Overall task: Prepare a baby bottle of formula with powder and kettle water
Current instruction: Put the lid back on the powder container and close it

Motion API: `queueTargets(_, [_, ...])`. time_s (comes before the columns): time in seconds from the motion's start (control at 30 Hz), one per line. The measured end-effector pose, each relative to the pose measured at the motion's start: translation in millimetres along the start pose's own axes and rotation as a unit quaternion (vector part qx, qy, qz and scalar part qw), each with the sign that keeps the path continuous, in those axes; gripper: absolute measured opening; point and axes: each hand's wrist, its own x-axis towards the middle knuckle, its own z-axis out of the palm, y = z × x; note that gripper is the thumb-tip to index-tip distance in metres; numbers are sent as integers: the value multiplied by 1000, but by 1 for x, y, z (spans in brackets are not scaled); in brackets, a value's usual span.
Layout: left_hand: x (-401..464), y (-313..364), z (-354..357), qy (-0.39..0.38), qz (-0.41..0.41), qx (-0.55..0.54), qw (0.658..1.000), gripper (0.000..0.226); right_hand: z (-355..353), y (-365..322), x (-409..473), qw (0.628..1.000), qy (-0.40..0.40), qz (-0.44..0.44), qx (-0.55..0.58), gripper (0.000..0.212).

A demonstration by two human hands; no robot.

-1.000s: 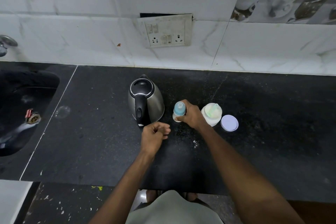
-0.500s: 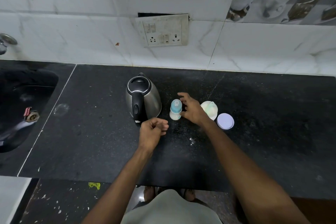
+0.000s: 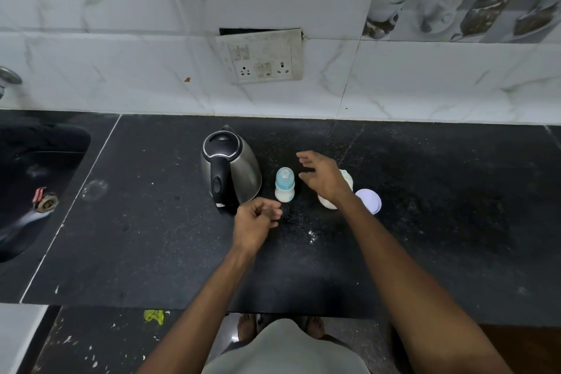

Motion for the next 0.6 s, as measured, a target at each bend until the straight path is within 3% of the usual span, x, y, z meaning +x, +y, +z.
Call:
queueTargets(0.1, [6,5,15,-28,15,9,999,24,-27,5,-9,996,88,-22,16,28])
queueTargets(0.23, [15,8,39,-49,43,39,997,28,-64,22,-26,989,146,-11,30,12])
queueTargets(0.4, [22,12,72,-69,98,120,986,29,-92,63,-49,984,168,56,1,13])
queueTargets(0.6, [34,11,116,-92,120,159,976,65,-94,88,-64,986,145,75,-37,17])
